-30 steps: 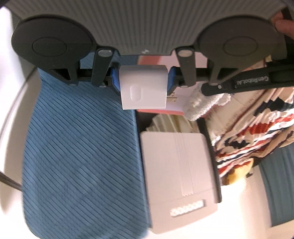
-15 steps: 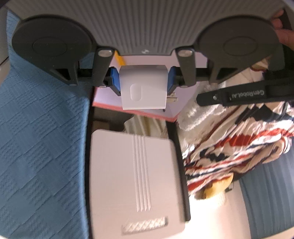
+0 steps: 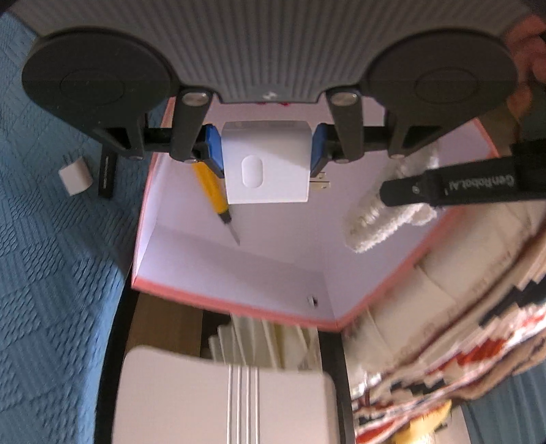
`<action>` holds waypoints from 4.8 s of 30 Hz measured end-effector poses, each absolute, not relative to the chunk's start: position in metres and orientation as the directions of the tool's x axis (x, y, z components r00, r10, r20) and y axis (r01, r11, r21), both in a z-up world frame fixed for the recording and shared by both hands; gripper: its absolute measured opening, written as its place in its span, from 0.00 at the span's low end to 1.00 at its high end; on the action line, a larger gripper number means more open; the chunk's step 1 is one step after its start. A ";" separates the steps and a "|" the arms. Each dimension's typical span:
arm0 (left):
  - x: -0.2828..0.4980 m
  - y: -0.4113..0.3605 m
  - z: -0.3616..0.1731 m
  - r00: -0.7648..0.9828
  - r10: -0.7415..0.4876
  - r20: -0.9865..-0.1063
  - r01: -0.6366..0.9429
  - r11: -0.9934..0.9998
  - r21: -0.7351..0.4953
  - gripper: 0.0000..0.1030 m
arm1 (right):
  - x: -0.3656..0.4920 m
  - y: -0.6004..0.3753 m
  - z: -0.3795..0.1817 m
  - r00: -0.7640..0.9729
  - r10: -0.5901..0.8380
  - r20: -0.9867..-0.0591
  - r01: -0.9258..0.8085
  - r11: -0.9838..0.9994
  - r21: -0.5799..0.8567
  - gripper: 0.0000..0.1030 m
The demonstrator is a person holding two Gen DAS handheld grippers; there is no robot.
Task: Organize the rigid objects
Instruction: 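Open the left gripper over the pink box while the right gripper opens to drop the cube charger, then move both grippers back over the seat toward the black USB stick and small charger, then close the right gripper on the small white charger while the left gripper approaches the black USB stick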
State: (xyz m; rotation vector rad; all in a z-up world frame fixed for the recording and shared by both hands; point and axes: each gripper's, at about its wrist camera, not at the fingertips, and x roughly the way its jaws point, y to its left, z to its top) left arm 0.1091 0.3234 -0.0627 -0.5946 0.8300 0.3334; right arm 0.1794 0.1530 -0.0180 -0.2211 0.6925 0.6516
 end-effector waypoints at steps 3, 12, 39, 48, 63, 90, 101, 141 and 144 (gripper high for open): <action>0.112 0.332 -0.079 0.615 0.039 -0.788 -0.506 0.786 -0.356 0.47 | 0.186 0.160 -0.035 0.553 0.458 -0.696 -0.622 0.783 0.021 0.51; 0.104 0.341 -0.096 0.590 0.015 -0.807 -0.525 0.766 -0.370 0.49 | 0.189 0.177 -0.049 0.546 0.432 -0.718 -0.630 0.777 -0.011 0.50; 0.077 0.239 0.053 0.800 0.103 -0.591 -0.357 0.873 -0.331 0.51 | 0.129 0.066 0.061 0.692 0.567 -0.448 -0.622 0.782 0.029 0.50; 0.064 0.178 0.077 0.837 0.085 -0.541 -0.290 0.907 -0.305 0.51 | 0.106 0.004 0.068 0.749 0.546 -0.376 -0.577 0.816 0.035 0.50; 0.066 0.099 0.039 0.827 0.000 -0.562 -0.199 0.936 -0.292 0.51 | 0.083 -0.079 0.032 0.800 0.475 -0.366 -0.492 0.869 0.051 0.50; 0.051 0.033 -0.028 0.787 -0.062 -0.613 -0.132 0.955 -0.266 0.51 | 0.059 -0.147 -0.058 0.816 0.421 -0.396 -0.440 0.897 0.047 0.50; 0.052 0.023 -0.058 0.752 -0.062 -0.656 -0.146 0.955 -0.258 0.51 | 0.061 -0.159 -0.091 0.811 0.411 -0.417 -0.418 0.905 0.078 0.50; 0.178 0.003 -0.108 0.728 -0.055 -0.683 -0.114 0.973 -0.200 0.51 | 0.206 -0.161 -0.095 0.755 0.517 -0.403 -0.430 0.855 0.290 0.52; 0.192 0.006 -0.114 0.726 -0.047 -0.687 -0.121 0.973 -0.194 0.51 | 0.227 -0.152 -0.094 0.735 0.534 -0.419 -0.446 0.845 0.294 0.52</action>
